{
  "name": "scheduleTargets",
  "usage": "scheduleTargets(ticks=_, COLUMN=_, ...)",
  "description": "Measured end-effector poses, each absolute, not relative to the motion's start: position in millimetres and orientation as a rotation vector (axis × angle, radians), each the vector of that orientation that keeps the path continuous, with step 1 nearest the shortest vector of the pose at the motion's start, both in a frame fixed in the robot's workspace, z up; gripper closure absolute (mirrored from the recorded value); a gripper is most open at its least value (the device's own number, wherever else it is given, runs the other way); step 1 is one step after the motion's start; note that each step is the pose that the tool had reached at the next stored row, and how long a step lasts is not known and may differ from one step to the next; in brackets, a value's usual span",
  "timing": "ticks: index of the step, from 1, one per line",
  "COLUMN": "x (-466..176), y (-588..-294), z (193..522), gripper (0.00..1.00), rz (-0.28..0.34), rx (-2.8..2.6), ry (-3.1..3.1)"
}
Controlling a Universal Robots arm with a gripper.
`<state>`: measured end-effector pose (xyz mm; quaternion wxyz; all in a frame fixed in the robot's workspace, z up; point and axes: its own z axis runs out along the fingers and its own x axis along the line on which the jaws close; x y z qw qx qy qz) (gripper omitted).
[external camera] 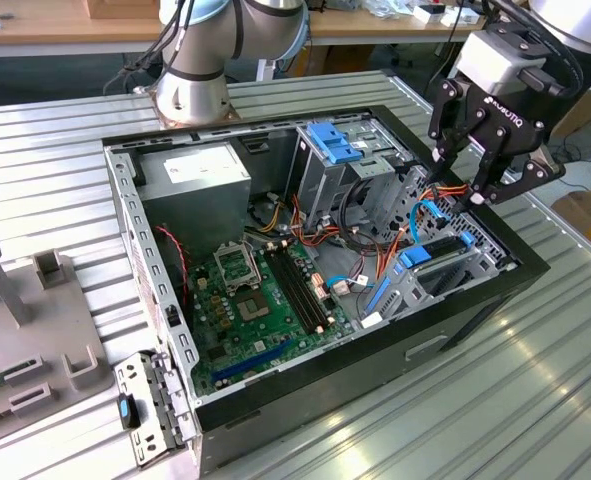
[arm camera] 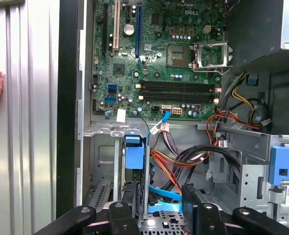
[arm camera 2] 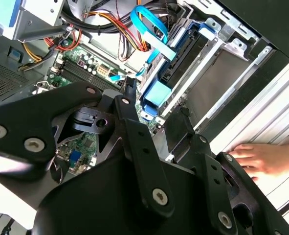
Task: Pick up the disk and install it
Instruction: 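Insert the disk into the insertion slot, then insert the first disk wire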
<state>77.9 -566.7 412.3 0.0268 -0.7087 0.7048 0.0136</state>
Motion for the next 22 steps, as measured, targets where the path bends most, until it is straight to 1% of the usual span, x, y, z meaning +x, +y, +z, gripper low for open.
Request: scheduleTargets(ticks=22, x=82.3, y=-567.8, z=406.9, gripper=0.49, rz=0.041, rx=-2.166, ry=2.200)
